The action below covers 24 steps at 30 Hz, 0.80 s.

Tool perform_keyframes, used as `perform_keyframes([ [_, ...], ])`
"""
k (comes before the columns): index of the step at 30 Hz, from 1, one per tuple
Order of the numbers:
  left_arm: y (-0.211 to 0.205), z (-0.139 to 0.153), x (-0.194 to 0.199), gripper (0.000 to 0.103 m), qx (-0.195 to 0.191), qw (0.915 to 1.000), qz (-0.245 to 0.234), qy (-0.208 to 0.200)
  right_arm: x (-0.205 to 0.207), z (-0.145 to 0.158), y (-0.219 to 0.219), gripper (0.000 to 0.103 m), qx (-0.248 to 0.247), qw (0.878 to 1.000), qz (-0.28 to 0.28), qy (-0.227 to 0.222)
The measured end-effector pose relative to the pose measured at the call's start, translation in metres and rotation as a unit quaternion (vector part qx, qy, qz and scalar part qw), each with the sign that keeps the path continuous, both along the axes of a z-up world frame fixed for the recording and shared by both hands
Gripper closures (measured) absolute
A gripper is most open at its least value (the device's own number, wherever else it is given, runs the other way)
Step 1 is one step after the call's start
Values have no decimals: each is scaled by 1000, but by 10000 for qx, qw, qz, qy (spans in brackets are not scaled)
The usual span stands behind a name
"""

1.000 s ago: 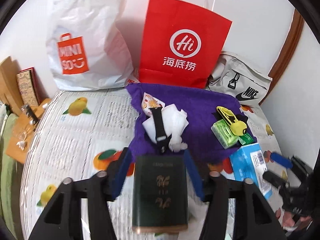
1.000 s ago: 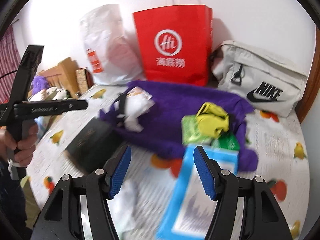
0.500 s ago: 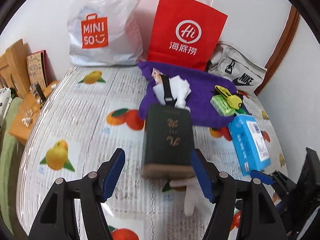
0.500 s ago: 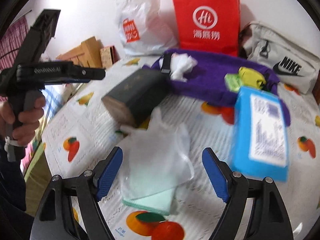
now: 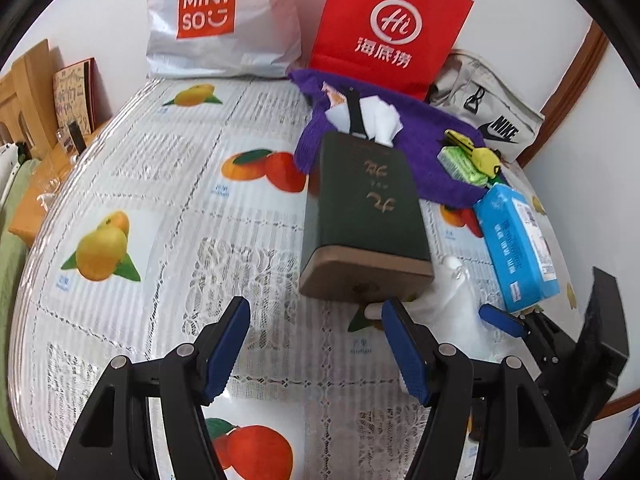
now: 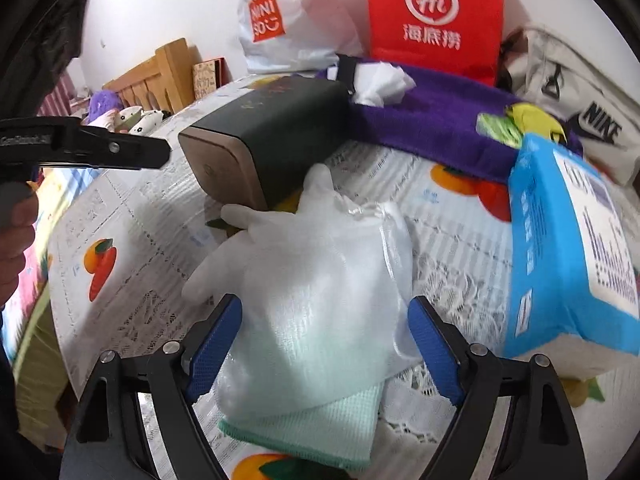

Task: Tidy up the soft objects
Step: 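Grasp the white glove with left tool while right tool grasps the clear plastic bag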

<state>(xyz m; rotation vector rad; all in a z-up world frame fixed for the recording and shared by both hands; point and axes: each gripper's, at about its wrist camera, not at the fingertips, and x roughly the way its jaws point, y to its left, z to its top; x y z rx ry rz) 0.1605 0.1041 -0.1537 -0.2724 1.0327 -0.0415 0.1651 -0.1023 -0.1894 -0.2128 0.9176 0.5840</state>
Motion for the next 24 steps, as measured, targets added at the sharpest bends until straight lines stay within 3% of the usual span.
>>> perform_keyframes([
  [1, 0, -2, 0, 37, -13, 10000, -9, 24, -1, 1, 0, 52, -23, 10000, -2, -66],
  [3, -2, -4, 0, 37, -33, 10000, -26, 56, 0, 6, -4, 79, -31, 9999, -53, -105],
  [4, -3, -4, 0, 36, -32, 10000, -38, 59, 0, 9, -6, 86, 34, 10000, -46, -47],
  [6, -5, -4, -1, 37, -40, 10000, -47, 55, -1, 13, -11, 96, 216, 9998, 2, -26],
  [9, -8, -2, -4, 37, -39, 9999, -85, 43, -8, 16, -13, 102, 176, 9998, 81, -105],
  [14, -14, 3, -14, 37, 21, 9999, -144, 8, -22, 28, -17, 101, 215, 9994, 180, -209],
  [15, -14, 3, -16, 37, 27, 9999, -133, -3, -24, 29, -17, 96, 192, 9992, 168, -293],
  [17, -14, 3, -20, 37, -11, 9999, -108, -9, -24, 28, -17, 54, 185, 9989, 189, -388],
  [18, -14, 2, -21, 37, -27, 9999, -97, 1, -22, 27, -16, 23, 166, 9990, 165, -393],
  [19, -14, 1, -23, 36, -32, 10000, -88, 7, -21, 26, -16, 16, 187, 9986, 129, -480],
  [21, -14, -1, -25, 37, -31, 10000, -90, 21, -19, 24, -14, 15, 309, 9973, 112, -655],
  [24, -13, -4, -27, 37, -34, 9999, -89, 38, -9, 13, -4, 15, 142, 9985, 126, -507],
])
